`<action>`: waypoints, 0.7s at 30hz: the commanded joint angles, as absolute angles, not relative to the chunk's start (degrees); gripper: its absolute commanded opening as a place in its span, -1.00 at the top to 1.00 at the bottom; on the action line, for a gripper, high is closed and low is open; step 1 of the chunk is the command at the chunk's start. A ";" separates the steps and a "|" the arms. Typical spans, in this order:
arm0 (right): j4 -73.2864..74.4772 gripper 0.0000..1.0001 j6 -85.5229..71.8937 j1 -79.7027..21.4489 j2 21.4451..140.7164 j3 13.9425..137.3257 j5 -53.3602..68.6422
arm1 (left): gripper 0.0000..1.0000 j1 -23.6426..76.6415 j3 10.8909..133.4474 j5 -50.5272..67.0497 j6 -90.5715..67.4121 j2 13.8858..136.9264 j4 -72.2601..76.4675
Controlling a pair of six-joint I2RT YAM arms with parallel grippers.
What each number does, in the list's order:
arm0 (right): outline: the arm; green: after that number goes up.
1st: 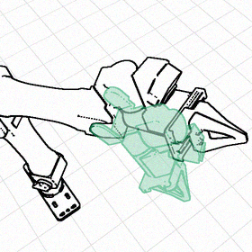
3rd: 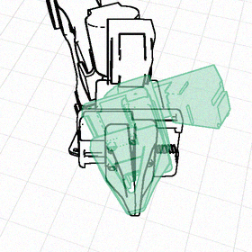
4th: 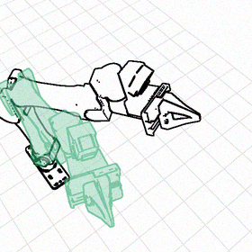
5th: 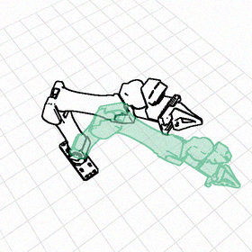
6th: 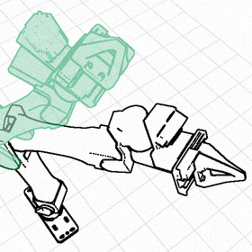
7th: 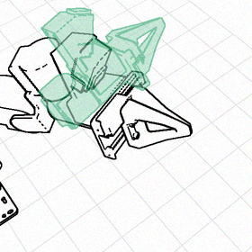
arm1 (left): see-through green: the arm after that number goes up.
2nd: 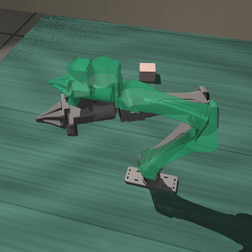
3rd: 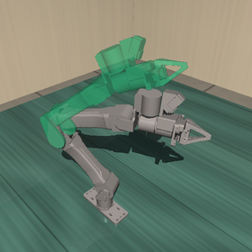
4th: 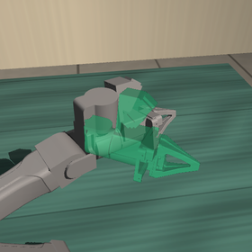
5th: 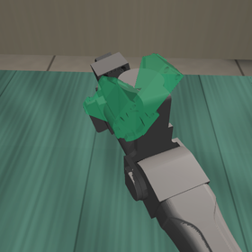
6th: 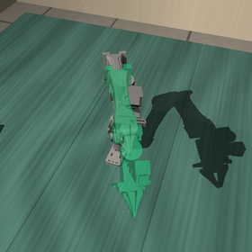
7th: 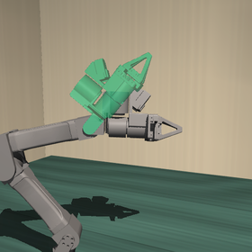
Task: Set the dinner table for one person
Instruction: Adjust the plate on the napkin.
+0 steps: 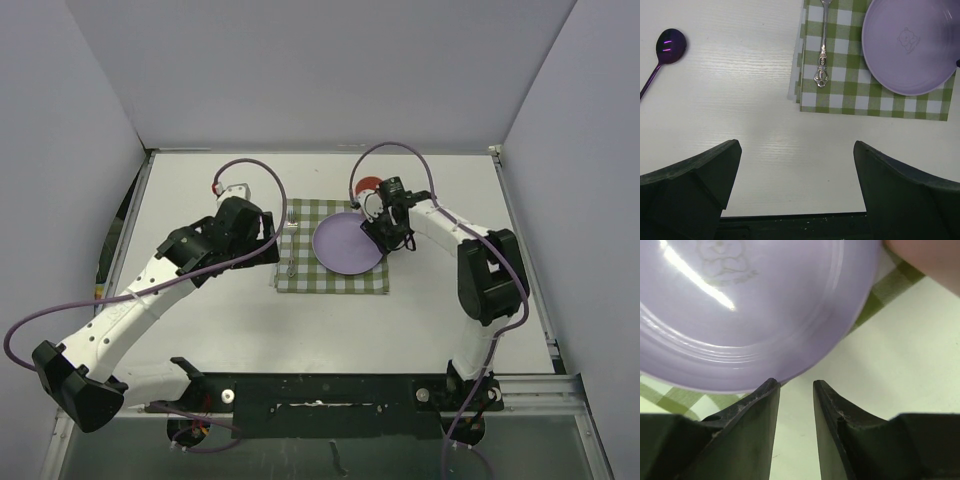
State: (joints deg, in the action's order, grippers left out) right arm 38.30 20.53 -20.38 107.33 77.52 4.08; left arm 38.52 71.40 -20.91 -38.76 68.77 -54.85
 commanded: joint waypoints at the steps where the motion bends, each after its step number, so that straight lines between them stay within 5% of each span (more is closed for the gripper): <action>1: 35.52 0.31 21.06 -23.22 102.66 75.97 4.23 | -0.96 38.47 72.03 -20.16 -38.84 68.62 -51.33; 21: 34.01 0.29 21.39 -21.18 106.04 77.25 5.64 | -0.96 38.54 71.29 -19.96 -38.94 68.80 -50.44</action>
